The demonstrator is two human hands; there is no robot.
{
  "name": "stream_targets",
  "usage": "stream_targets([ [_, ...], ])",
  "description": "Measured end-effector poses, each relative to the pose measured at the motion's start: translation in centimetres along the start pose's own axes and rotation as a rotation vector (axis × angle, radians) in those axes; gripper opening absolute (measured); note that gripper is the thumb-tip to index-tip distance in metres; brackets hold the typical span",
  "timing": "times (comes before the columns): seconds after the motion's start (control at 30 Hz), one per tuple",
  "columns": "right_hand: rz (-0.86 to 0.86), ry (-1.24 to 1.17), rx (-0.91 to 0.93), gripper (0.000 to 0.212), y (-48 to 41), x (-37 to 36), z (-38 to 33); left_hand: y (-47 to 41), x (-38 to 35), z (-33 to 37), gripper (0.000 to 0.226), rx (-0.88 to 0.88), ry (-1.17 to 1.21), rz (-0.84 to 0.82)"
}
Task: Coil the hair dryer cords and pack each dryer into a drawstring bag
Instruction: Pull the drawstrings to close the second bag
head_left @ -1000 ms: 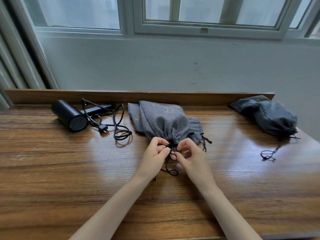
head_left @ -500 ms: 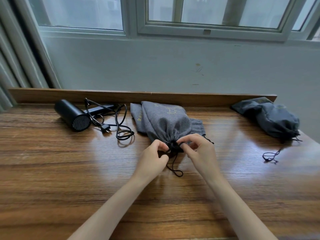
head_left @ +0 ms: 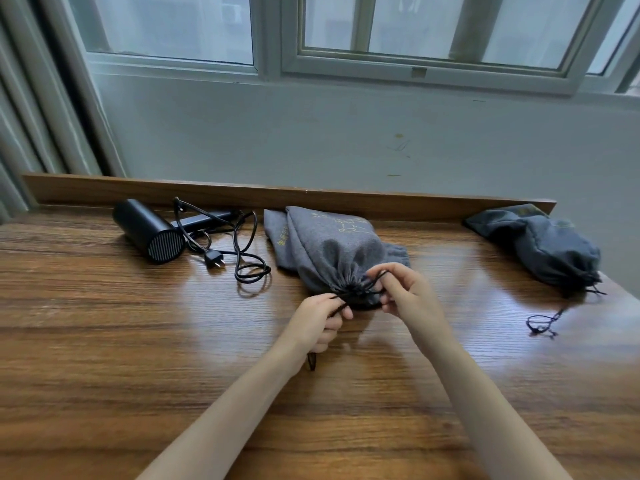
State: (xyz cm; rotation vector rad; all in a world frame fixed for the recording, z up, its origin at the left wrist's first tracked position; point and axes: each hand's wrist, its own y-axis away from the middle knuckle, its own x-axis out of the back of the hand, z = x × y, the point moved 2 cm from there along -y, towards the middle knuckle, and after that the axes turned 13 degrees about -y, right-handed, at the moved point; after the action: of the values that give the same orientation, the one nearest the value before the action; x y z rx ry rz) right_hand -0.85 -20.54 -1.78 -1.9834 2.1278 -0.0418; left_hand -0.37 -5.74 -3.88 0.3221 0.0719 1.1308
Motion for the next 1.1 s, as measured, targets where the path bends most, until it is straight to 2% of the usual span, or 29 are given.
stream_targets([
  [0.13, -0.024, -0.031, -0.148, 0.034, -0.1, 0.1, 0.6, 0.1, 0.7, -0.1, 0.041, 0.009, -0.009, 0.063],
  [0.23, -0.019, 0.04, -0.244, 0.035, -0.2, 0.4, 0.9, 0.2, 0.6, -0.2, 0.038, -0.067, -0.111, 0.156],
  [0.3, 0.009, 0.123, -0.378, 0.036, -0.9, 0.4, 1.1, 0.2, 0.6, -0.1, 0.039, -0.073, -0.08, 0.192],
  [0.37, 0.007, 0.16, -0.51, 0.043, -0.9, 0.6, 1.3, 0.0, 0.6, -0.1, 0.041, -0.03, 0.011, 0.154],
  [0.47, -0.056, 0.22, -0.445, 0.056, -0.4, 0.7, 1.5, -0.1, 0.6, -0.2, 0.041, 0.009, 0.08, 0.096],
  [0.53, -0.101, 0.204, -0.343, 0.046, 0.5, 0.8, 1.4, 0.0, 0.4, -0.3, 0.045, -0.042, 0.021, 0.141],
  [0.6, -0.009, 0.005, -0.334, 0.046, 0.5, 1.1, 1.5, 0.2, 0.6, -0.3, 0.048, -0.1, -0.055, 0.215],
  [0.67, 0.151, -0.324, -0.416, 0.046, 0.0, 1.3, 2.0, 0.2, 0.9, -0.4, 0.045, -0.105, -0.054, 0.27],
  [0.73, 0.276, -0.571, -0.498, 0.039, -0.1, 1.4, 2.3, 0.3, 1.4, -0.5, 0.043, -0.065, 0.046, 0.287],
  [0.8, 0.357, -0.784, -0.556, 0.043, 0.2, 1.4, 2.6, 0.2, 1.4, -0.5, 0.042, -0.036, 0.205, 0.287],
  [0.87, 0.407, -0.983, -0.575, 0.049, 0.6, 1.0, 2.9, 0.3, 1.6, -0.5, 0.039, -0.038, 0.26, 0.322],
  [0.97, 0.344, -1.064, -0.557, 0.043, 1.2, 0.6, 3.1, 0.4, 1.8, -0.6, 0.03, -0.09, 0.231, 0.37],
  [1.1, 0.173, -0.95, -0.549, 0.024, 1.6, 0.4, 2.5, 0.8, 1.4, -0.4, 0.03, -0.214, 0.325, 0.355],
])
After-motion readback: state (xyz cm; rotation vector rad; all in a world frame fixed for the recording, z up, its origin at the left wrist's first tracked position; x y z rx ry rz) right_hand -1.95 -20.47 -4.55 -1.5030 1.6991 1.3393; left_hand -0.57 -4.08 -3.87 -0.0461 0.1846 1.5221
